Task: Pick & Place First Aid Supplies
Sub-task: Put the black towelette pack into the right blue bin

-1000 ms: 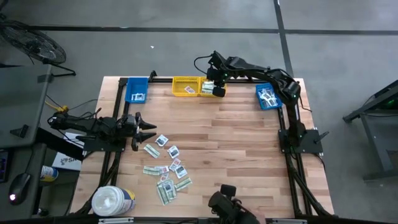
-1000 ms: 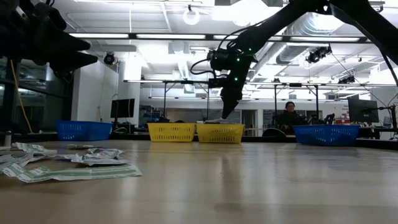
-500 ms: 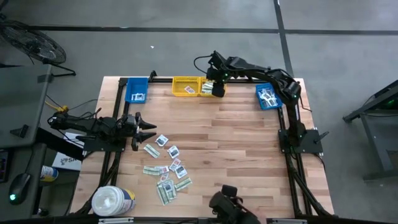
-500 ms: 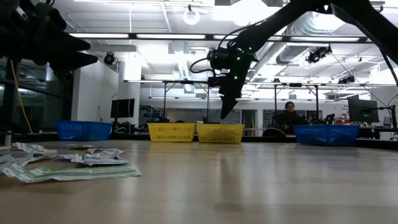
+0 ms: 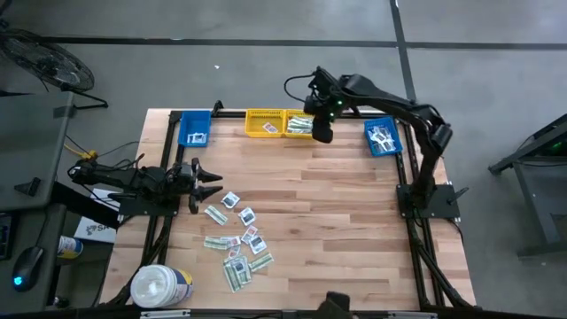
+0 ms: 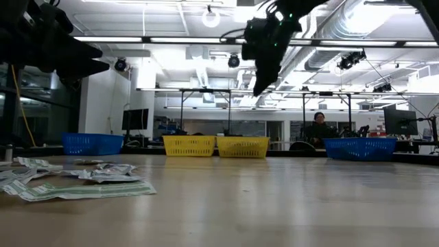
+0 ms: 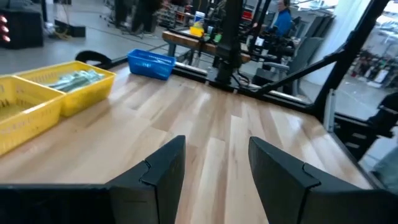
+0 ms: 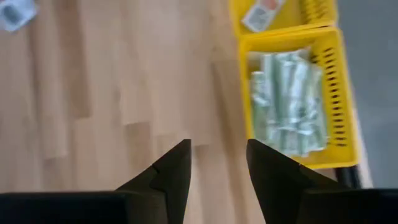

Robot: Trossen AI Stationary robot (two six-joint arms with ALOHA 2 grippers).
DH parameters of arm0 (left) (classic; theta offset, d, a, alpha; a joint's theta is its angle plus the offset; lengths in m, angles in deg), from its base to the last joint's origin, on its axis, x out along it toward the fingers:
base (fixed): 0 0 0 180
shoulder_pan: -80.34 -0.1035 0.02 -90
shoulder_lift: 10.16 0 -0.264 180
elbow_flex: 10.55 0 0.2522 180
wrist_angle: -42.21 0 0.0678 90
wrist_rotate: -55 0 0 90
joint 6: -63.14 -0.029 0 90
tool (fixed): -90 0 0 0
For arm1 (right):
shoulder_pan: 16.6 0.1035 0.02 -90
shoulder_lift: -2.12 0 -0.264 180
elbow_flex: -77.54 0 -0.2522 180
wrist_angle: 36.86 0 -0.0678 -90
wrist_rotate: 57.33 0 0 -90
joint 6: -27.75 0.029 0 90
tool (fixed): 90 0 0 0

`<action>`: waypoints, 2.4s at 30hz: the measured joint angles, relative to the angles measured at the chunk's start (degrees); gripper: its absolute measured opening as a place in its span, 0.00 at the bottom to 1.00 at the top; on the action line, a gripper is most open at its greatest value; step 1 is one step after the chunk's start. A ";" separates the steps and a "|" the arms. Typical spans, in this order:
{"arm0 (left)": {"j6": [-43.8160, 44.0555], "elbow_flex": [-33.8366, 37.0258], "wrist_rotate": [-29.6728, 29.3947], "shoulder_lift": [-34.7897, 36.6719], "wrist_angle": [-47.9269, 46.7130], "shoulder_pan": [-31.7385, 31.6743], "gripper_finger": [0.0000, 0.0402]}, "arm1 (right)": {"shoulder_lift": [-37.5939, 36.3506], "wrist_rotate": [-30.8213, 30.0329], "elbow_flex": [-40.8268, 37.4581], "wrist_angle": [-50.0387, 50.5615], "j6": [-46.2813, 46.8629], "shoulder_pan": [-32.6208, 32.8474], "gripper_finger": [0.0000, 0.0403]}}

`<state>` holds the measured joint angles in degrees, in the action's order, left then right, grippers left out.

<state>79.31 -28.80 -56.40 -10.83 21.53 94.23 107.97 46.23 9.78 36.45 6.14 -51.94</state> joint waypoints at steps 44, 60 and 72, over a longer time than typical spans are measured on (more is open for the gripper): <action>36.67 -18.43 2.51 -43.04 -24.56 -12.51 0.44 | -39.76 -14.73 -59.56 -54.22 27.38 29.96 0.34; 33.41 -18.62 39.26 -58.22 -23.17 -34.83 0.44 | -39.74 -24.84 -59.56 -60.70 24.11 41.49 0.34; 30.20 -18.97 44.18 -69.46 -20.01 -34.95 0.44 | -39.74 -29.98 -59.56 -60.85 23.07 46.24 0.34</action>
<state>109.51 -47.78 -12.22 -80.29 1.52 59.28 68.23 16.25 -49.78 -24.41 29.21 -5.69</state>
